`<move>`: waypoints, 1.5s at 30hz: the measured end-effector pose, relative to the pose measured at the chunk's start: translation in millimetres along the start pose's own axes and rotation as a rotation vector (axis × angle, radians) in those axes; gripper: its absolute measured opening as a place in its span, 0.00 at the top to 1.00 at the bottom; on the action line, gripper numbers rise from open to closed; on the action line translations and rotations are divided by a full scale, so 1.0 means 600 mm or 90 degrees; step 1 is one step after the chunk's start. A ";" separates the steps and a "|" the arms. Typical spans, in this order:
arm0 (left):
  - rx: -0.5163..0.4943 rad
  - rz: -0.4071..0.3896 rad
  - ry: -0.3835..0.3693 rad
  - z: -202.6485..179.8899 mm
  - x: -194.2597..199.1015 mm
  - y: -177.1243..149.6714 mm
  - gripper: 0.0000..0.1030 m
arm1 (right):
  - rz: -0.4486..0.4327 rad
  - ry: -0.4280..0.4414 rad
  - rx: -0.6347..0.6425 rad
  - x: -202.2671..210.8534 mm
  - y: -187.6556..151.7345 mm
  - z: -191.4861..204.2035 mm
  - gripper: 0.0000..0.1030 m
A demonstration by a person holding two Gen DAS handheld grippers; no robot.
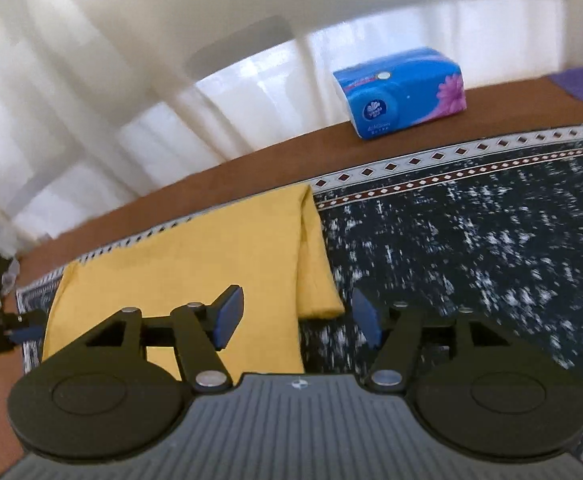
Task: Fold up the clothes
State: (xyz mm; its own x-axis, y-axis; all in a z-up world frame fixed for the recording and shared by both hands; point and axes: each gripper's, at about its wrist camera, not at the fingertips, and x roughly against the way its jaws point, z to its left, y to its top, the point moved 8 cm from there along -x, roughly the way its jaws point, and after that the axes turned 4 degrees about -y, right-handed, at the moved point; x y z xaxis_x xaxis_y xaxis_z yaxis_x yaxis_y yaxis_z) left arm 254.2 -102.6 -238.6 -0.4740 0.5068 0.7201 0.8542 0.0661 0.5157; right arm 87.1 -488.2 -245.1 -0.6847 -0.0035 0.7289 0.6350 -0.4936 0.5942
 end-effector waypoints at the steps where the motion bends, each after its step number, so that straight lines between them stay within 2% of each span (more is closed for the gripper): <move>1: 0.005 0.007 -0.006 0.001 -0.008 0.002 0.26 | 0.005 0.002 0.000 -0.010 0.004 0.000 0.37; 7: -0.009 0.033 -0.024 -0.004 -0.038 -0.006 0.26 | 0.043 0.001 0.005 -0.057 -0.002 -0.001 0.37; 9: -0.010 0.042 -0.042 -0.010 -0.042 -0.010 0.26 | 0.039 0.008 0.004 -0.061 -0.008 0.004 0.35; 15: -0.043 0.076 -0.093 -0.035 -0.036 -0.027 0.33 | 0.079 0.094 -0.040 -0.051 -0.028 0.022 0.38; 18: -0.035 0.084 -0.090 -0.033 -0.038 -0.031 0.32 | 0.099 0.127 -0.072 -0.042 -0.047 0.020 0.39; 22: -0.025 0.095 -0.086 -0.031 -0.040 -0.037 0.31 | 0.093 0.143 -0.116 -0.041 -0.048 0.014 0.41; 24: -0.020 0.101 -0.084 -0.031 -0.041 -0.040 0.36 | 0.093 0.147 -0.134 -0.044 -0.046 0.014 0.47; 25: -0.023 0.105 -0.080 -0.031 -0.042 -0.042 0.49 | 0.096 0.144 -0.134 -0.048 -0.045 0.017 0.54; 26: -0.039 0.113 -0.065 -0.032 -0.044 -0.044 0.68 | 0.102 0.141 -0.131 -0.052 -0.045 0.020 0.63; 27: -0.048 0.117 -0.058 -0.032 -0.044 -0.045 0.71 | 0.110 0.131 -0.124 -0.055 -0.046 0.021 0.72; 28: -0.046 0.123 -0.060 -0.031 -0.043 -0.047 0.82 | 0.118 0.122 -0.118 -0.057 -0.047 0.021 0.91; 32: -0.028 0.132 -0.068 -0.031 -0.030 -0.044 0.89 | 0.138 0.129 -0.131 -0.052 -0.039 0.022 0.91; 35: -0.024 0.132 -0.078 -0.041 -0.013 -0.040 0.90 | 0.134 0.156 -0.144 -0.026 -0.024 0.030 0.92; 38: -0.049 0.143 -0.084 -0.055 0.013 -0.051 0.90 | 0.140 0.169 -0.138 0.007 -0.015 0.041 0.92; 41: -0.059 0.151 -0.095 -0.061 0.051 -0.081 0.90 | 0.154 0.178 -0.134 0.046 -0.027 0.042 0.92; 45: -0.048 0.174 -0.099 -0.049 0.093 -0.155 0.89 | 0.181 0.178 -0.141 0.102 -0.084 0.018 0.92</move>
State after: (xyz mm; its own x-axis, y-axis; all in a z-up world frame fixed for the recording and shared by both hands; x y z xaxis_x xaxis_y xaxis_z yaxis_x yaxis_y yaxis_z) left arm 142.2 -105.5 -232.8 -0.1852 0.6227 0.7602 0.9243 -0.1524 0.3500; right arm 17.1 -453.9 -226.4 -0.5840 -0.3854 0.7145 0.7406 -0.6134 0.2744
